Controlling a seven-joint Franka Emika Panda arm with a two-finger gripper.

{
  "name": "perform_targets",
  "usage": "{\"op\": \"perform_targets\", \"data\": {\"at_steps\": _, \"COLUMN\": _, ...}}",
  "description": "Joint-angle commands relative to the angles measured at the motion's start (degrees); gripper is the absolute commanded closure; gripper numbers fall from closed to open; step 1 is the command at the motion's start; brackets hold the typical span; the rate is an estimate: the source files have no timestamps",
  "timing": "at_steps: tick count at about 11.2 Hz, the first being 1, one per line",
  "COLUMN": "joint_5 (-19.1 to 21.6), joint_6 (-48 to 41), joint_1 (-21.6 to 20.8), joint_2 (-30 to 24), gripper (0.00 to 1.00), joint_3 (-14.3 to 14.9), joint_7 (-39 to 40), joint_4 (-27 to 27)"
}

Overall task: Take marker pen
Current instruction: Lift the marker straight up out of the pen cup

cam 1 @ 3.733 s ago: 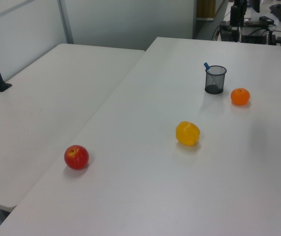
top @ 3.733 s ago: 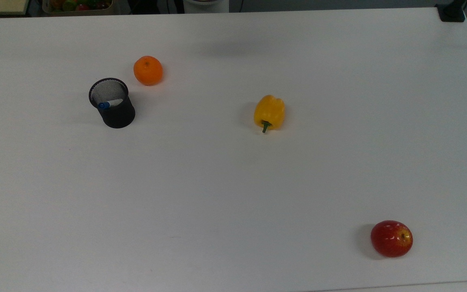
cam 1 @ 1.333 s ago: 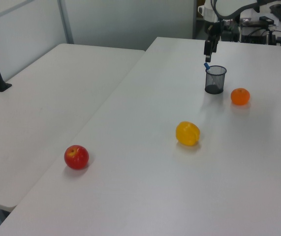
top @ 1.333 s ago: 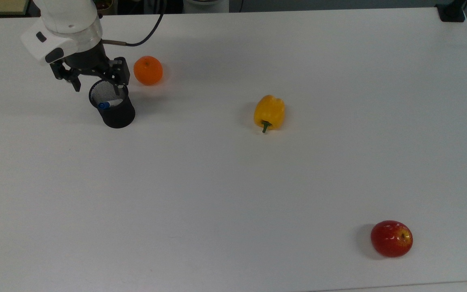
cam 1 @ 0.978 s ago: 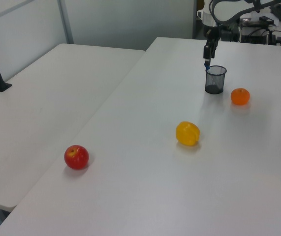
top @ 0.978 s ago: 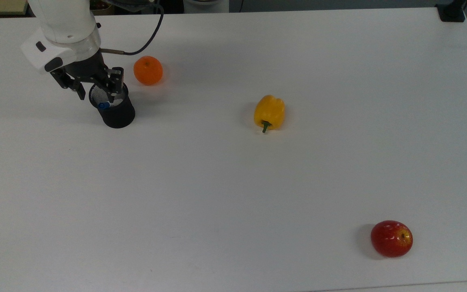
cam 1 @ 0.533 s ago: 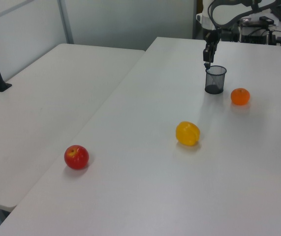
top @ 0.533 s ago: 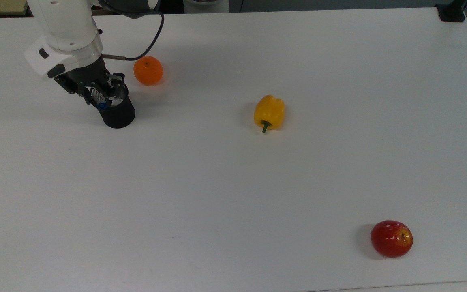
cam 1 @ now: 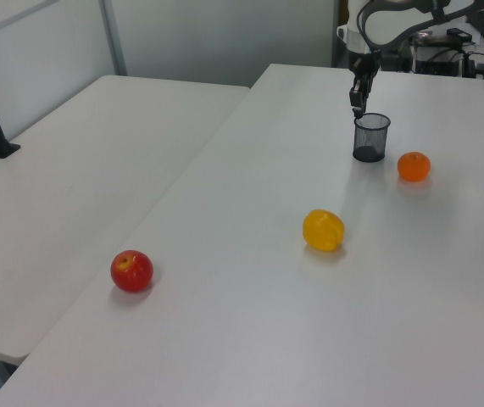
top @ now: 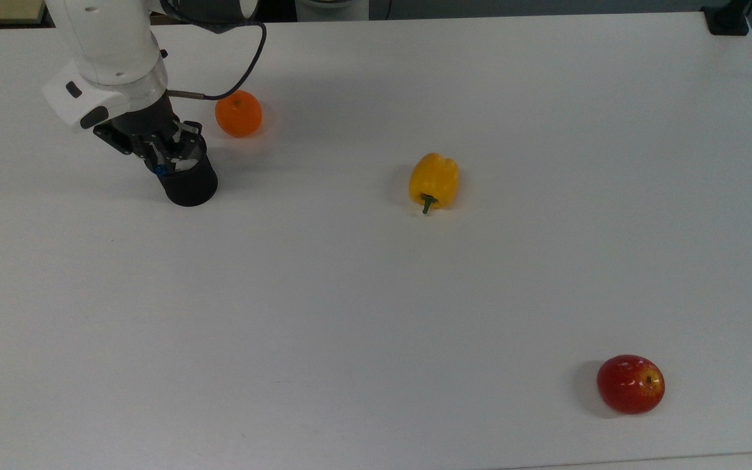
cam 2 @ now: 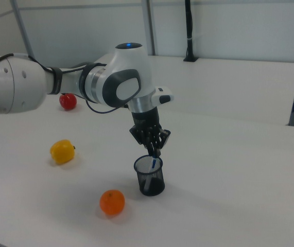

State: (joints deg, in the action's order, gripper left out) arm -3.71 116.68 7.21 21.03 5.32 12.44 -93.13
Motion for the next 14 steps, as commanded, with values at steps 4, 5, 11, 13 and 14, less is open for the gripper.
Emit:
{"op": "perform_targets", "data": {"at_steps": 4, "joint_5": -0.33, "joint_6": 0.65, "joint_1": -0.36, "joint_2": -0.29, "gripper": 0.88, "joint_3": 0.21, "joint_7": 0.21, "joint_4": 0.5}}
{"op": "perform_targets", "data": {"at_steps": 5, "joint_5": -0.07, "joint_6": 0.48, "joint_1": -0.27, "joint_2": -0.72, "gripper": 0.88, "joint_3": 0.21, "joint_7": 0.12, "joint_4": 0.67}}
{"op": "perform_targets", "data": {"at_steps": 11, "joint_5": 0.28, "joint_6": -1.81, "joint_1": 0.52, "joint_2": -10.64, "gripper": 0.88, "joint_3": 0.48, "joint_7": 0.04, "joint_4": 1.02}}
{"op": "perform_targets", "data": {"at_steps": 13, "joint_5": 0.28, "joint_6": -2.16, "joint_1": 0.52, "joint_2": -13.03, "gripper": 0.88, "joint_3": 0.74, "joint_7": 0.04, "joint_4": 1.98}}
{"op": "perform_targets", "data": {"at_steps": 14, "joint_5": 0.37, "joint_6": -3.12, "joint_1": 0.35, "joint_2": -13.03, "gripper": 0.88, "joint_3": 0.83, "joint_7": -0.4, "joint_4": 3.04}}
